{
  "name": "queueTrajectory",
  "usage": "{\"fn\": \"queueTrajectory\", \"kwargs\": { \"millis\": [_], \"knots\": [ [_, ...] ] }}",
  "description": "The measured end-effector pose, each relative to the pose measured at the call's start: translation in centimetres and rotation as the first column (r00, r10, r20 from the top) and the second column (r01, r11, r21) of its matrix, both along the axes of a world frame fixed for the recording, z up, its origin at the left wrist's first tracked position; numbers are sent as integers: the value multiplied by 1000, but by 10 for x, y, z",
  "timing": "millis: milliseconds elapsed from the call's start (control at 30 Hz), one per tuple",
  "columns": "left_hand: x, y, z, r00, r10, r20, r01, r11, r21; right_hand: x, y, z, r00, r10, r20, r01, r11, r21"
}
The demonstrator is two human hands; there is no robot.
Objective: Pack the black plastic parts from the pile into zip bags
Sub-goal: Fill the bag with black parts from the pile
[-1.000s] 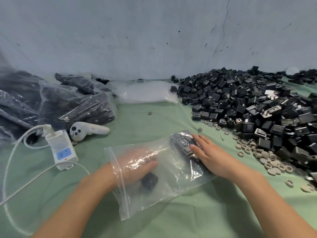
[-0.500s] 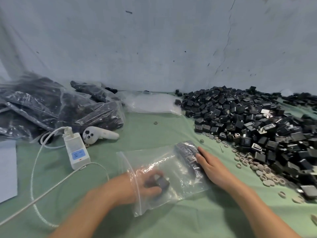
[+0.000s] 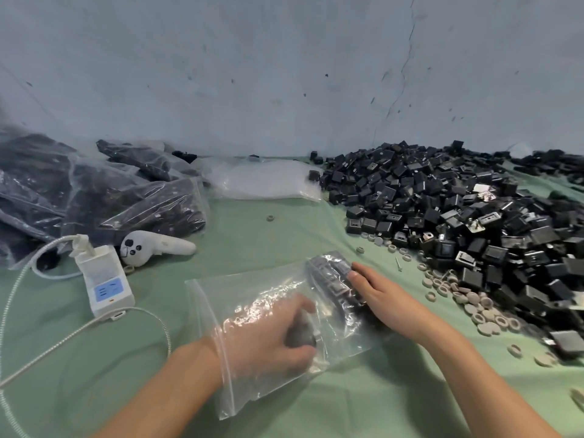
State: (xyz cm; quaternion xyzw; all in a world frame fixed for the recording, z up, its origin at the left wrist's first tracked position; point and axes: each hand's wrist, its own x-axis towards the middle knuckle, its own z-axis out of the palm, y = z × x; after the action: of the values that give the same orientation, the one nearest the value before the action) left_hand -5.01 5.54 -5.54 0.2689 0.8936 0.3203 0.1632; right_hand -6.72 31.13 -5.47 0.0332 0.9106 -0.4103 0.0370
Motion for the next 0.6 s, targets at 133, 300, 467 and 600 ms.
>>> {"fn": "queueTrajectory", "kwargs": {
  "millis": [133, 300, 467, 600],
  "knots": [
    [-4, 11, 3, 998, -11, -61, 15, 998, 53, -4, 6, 1, 1000, 14, 20, -14, 1000, -11],
    [-10, 19, 5, 995, 31, -99, -24, 997, 79, -11, 13, 5, 999, 7, 33, -7, 1000, -15],
    [-8, 12, 14, 1000, -9, 2, 8, 962, 273, -11, 20, 9, 1000, -4, 16, 4, 1000, -17],
    [-10, 5, 20, 988, -90, -125, 106, 987, 121, -8, 17, 8, 1000, 12, -12, -12, 1000, -19]
  ]
}}
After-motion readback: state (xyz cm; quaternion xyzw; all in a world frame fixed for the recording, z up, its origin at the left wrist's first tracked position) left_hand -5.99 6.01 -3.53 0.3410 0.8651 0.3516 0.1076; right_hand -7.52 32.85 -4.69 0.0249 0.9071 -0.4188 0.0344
